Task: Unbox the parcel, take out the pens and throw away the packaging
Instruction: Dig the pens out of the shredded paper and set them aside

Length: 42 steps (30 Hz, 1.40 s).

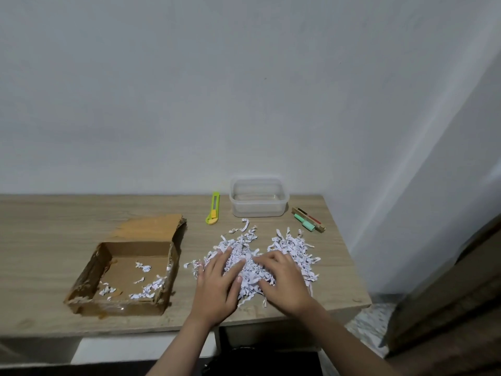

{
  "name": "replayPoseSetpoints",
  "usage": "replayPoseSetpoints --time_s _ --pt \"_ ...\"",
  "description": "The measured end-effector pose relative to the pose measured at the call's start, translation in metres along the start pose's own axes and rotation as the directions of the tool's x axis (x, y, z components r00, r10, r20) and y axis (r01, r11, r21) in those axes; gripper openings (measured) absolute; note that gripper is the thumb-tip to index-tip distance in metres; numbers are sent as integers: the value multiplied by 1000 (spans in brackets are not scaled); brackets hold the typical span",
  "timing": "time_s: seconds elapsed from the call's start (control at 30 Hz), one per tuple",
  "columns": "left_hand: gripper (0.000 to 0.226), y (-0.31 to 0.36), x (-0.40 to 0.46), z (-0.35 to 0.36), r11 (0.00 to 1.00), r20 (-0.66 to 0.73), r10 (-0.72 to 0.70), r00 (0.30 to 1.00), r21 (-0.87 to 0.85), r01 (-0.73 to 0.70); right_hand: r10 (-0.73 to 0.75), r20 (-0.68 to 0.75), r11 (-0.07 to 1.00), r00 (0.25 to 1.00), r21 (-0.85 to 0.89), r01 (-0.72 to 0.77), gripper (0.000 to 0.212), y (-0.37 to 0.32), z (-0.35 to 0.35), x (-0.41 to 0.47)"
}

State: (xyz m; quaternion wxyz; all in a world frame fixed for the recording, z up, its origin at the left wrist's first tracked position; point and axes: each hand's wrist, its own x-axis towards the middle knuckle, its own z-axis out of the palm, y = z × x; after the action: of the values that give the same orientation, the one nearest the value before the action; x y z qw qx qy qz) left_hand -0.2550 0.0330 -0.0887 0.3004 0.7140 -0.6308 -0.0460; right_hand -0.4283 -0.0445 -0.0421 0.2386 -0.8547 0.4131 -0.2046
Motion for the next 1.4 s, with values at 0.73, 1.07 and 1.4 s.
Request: replayPoseSetpoints --time_s 0.73,1.07,1.4 --pt "76 -2 -21 -12 979 38 125 991 157 -130 8 -146 1000 989 11 -6 16 -10 -11 26" --pt "57 -3 -16 -11 975 198 51 979 202 -92 211 215 977 953 -69 -201 35 -7 -8 44" --pt "55 -10 -19 -10 982 168 -21 986 186 -10 90 25 957 996 -278 -80 24 -10 -9 42"
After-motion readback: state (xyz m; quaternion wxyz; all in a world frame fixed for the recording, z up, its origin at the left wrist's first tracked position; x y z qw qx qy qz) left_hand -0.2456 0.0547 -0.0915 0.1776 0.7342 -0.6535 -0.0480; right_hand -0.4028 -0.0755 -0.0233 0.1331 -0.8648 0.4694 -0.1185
